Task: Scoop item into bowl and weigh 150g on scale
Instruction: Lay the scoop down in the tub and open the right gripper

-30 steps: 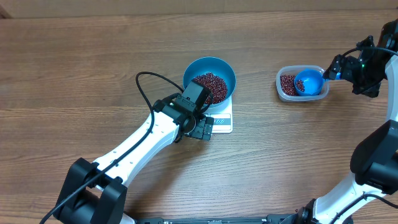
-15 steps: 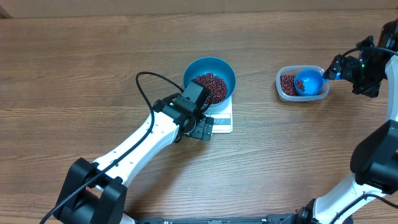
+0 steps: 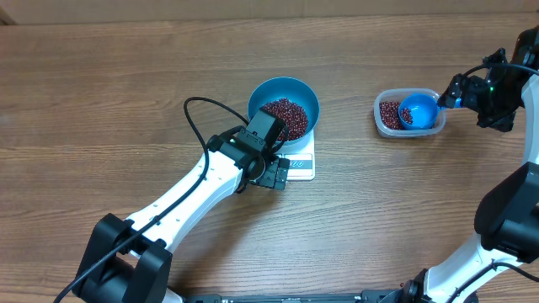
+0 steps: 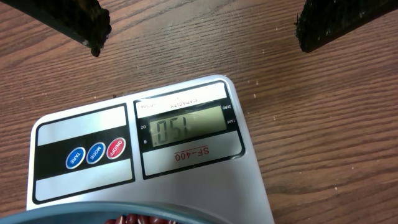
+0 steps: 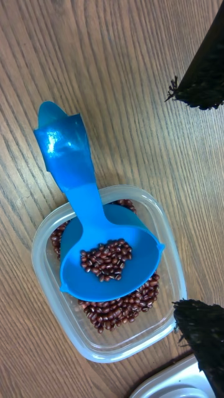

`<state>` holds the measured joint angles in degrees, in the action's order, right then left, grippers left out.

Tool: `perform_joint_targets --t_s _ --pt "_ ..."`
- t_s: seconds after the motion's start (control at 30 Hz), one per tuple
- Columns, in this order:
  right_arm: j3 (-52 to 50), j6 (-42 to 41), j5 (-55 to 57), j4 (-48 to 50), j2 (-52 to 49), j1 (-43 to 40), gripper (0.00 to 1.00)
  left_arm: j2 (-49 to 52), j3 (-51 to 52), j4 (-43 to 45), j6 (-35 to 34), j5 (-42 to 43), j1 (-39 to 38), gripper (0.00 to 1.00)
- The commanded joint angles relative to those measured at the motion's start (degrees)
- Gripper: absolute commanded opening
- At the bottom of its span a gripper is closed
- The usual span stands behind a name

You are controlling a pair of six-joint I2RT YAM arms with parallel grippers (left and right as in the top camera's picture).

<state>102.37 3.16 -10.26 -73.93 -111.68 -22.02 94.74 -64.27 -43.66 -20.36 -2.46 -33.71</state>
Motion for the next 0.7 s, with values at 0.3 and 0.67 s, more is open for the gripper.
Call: perform_joint_targets --t_s 0.3,0.67 --pt "0.39 -0.13 -0.33 0.31 1.42 0.09 1.00 0.39 -1.14 0.07 1.29 -0.92 -0.04 1.00" --pt "0.39 -0.11 -0.33 0.31 3.56 0.33 1.00 0.39 -1.14 0.07 1.29 -0.92 -0.04 0.99"
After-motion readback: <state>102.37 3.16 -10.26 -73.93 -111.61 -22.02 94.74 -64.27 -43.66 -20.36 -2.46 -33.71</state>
